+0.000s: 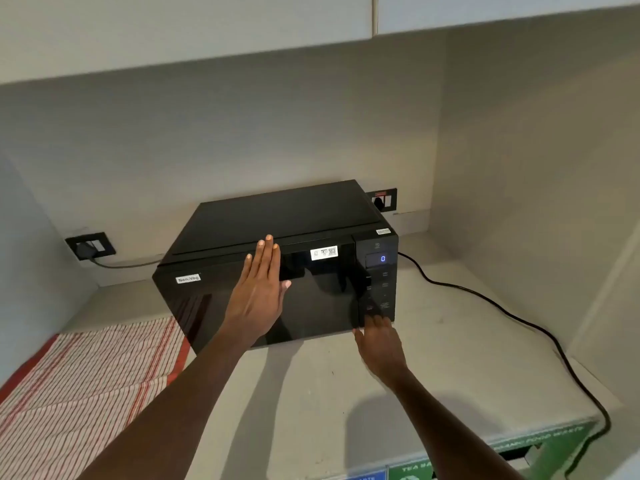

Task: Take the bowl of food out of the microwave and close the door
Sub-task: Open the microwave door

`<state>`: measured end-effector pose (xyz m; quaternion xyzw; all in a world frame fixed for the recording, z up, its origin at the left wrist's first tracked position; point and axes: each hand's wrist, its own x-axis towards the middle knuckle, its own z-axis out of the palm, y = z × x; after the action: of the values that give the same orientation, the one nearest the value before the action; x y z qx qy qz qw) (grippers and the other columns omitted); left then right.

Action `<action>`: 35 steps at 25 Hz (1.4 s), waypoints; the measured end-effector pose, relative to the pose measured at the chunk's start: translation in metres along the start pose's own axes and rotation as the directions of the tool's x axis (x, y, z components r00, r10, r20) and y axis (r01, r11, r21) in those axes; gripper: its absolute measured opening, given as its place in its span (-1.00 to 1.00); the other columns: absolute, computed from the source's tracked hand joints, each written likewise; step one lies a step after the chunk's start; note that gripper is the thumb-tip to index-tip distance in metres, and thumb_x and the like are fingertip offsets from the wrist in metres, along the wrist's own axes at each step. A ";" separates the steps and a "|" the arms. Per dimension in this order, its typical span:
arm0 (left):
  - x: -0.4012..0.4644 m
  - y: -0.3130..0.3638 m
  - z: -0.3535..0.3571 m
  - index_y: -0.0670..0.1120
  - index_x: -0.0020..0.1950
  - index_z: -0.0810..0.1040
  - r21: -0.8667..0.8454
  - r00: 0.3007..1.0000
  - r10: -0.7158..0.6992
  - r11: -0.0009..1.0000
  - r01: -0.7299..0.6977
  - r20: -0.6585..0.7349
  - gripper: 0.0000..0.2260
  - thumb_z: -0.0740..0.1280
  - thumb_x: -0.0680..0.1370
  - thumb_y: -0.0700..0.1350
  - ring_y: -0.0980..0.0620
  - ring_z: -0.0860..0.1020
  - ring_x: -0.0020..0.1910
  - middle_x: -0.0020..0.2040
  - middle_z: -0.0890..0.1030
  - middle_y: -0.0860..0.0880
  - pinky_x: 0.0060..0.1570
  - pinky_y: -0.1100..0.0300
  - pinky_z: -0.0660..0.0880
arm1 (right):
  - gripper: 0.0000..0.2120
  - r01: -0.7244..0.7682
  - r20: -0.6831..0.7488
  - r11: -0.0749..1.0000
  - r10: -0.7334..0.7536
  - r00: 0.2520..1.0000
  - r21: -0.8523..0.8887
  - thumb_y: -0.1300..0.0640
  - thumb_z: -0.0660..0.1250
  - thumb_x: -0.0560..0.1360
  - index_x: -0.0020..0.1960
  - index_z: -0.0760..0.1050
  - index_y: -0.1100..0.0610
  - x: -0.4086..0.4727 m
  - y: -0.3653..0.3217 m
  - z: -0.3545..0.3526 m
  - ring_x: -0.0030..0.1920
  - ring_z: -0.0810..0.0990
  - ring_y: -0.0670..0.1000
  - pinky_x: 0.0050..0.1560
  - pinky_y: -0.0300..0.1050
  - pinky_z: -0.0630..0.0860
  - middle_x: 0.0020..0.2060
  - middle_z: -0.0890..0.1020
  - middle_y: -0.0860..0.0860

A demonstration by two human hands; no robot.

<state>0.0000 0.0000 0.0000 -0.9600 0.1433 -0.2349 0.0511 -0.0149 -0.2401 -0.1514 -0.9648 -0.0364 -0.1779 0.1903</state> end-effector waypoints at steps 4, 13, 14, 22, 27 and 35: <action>0.011 0.001 0.014 -0.19 0.56 -0.10 0.012 0.999 -0.032 0.999 0.031 0.036 -0.42 -0.10 0.65 0.12 -0.10 -0.13 0.57 0.59 -0.11 -0.17 0.53 -0.04 -0.08 | -0.61 -0.253 0.186 0.956 0.225 0.956 0.146 -0.10 0.21 0.58 0.21 0.49 0.18 0.007 0.004 0.014 0.21 0.53 0.10 0.17 -0.06 0.52 0.16 0.62 0.10; 0.022 0.006 0.036 -0.15 0.55 -0.20 0.027 0.993 -0.097 0.995 0.096 0.064 -0.39 -0.23 0.62 0.19 -0.10 -0.18 0.57 0.59 -0.17 -0.13 0.52 -0.04 -0.11 | -0.71 -0.496 0.272 0.798 0.421 0.865 0.342 0.02 0.31 0.56 0.04 0.56 0.28 0.034 0.006 0.042 0.03 0.63 0.13 0.04 -0.08 0.54 -0.01 0.68 0.17; 0.022 0.007 0.037 -0.15 0.55 -0.20 0.028 0.993 -0.104 0.994 0.103 0.060 -0.39 -0.23 0.61 0.20 -0.10 -0.17 0.57 0.59 -0.17 -0.13 0.52 -0.04 -0.12 | -0.71 -0.524 0.263 0.767 0.454 0.851 0.372 0.03 0.32 0.56 0.01 0.56 0.28 0.036 0.004 0.044 0.01 0.64 0.14 -0.02 -0.10 0.53 -0.05 0.68 0.18; 0.022 0.010 0.035 -0.10 0.53 -0.23 0.011 0.992 -0.117 0.993 0.116 0.055 -0.42 -0.19 0.62 0.18 -0.07 -0.17 0.57 0.60 -0.13 -0.10 0.51 -0.01 -0.16 | -0.73 -0.616 0.213 0.594 0.608 0.765 0.516 0.05 0.40 0.49 -0.08 0.58 0.30 0.050 -0.014 0.051 -0.09 0.66 0.13 -0.19 -0.18 0.48 -0.16 0.68 0.18; 0.022 0.011 0.033 -0.12 0.57 -0.07 -0.001 0.992 -0.120 0.993 0.120 0.036 -0.45 -0.10 0.65 0.13 -0.07 -0.07 0.58 0.61 0.02 -0.11 0.52 0.01 -0.11 | -0.76 -0.619 0.190 0.591 0.627 0.756 0.517 0.10 0.40 0.49 -0.06 0.59 0.31 0.051 -0.016 0.054 -0.10 0.66 0.13 -0.19 -0.16 0.51 -0.15 0.69 0.19; 0.024 0.011 0.031 -0.10 0.56 -0.02 -0.011 0.990 -0.135 0.991 0.135 0.046 -0.45 -0.06 0.65 0.13 -0.08 0.00 0.58 0.60 0.07 -0.10 0.52 0.01 -0.08 | -0.79 -0.580 0.153 0.557 0.630 0.762 0.595 0.16 0.37 0.51 0.00 0.59 0.33 0.052 -0.021 0.064 -0.05 0.68 0.16 -0.11 -0.15 0.56 -0.10 0.70 0.21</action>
<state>0.0323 -0.0170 -0.0186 -0.9729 0.0785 -0.2152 0.0314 0.0515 -0.1959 -0.1809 -0.7945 0.2490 -0.1171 0.5413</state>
